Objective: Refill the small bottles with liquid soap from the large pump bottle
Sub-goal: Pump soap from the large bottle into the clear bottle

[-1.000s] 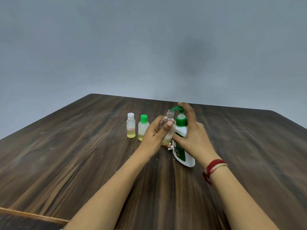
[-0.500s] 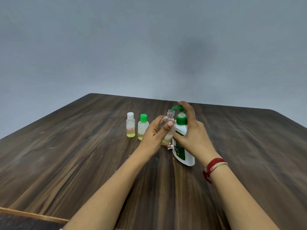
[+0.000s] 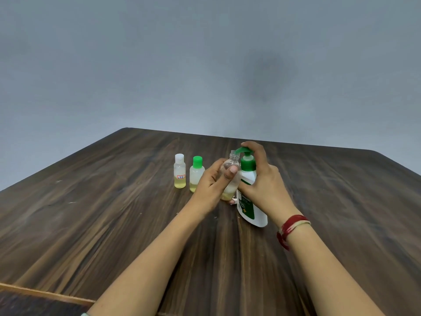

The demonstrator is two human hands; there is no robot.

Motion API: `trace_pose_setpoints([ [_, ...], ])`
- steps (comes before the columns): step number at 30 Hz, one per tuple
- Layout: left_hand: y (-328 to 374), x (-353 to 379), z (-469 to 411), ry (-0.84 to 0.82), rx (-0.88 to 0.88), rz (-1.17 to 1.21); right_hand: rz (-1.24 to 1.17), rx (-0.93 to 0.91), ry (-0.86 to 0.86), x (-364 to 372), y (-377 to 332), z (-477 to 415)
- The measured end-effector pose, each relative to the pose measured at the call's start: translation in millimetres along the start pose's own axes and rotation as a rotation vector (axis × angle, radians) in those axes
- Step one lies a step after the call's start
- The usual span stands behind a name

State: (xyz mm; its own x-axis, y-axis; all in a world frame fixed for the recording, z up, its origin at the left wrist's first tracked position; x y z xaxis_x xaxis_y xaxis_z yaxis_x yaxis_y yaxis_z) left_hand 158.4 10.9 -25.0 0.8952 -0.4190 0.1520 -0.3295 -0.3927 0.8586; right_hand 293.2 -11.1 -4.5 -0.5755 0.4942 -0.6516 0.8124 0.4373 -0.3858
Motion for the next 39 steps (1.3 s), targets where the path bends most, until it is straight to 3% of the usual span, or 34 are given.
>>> trace_pose_setpoints([
  [39,-2.2,1.6,0.6,-0.019,-0.070,0.042,0.119,-0.061,-0.020,-6.3,9.2,0.6],
])
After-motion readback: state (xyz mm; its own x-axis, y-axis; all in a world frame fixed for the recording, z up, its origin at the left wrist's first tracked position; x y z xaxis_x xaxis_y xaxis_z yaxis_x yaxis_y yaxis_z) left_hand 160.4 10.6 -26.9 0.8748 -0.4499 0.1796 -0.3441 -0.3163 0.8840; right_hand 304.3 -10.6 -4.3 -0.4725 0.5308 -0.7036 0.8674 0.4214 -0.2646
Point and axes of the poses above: each hand's wrist, its own z-axis away from the middle knuckle, its own x-axis out of the palm, y = z × x, the point moved 2 cm from there along -z, towards the middle knuckle, and after that the axes turned 9 degrees about z, right-handed, at the moved point
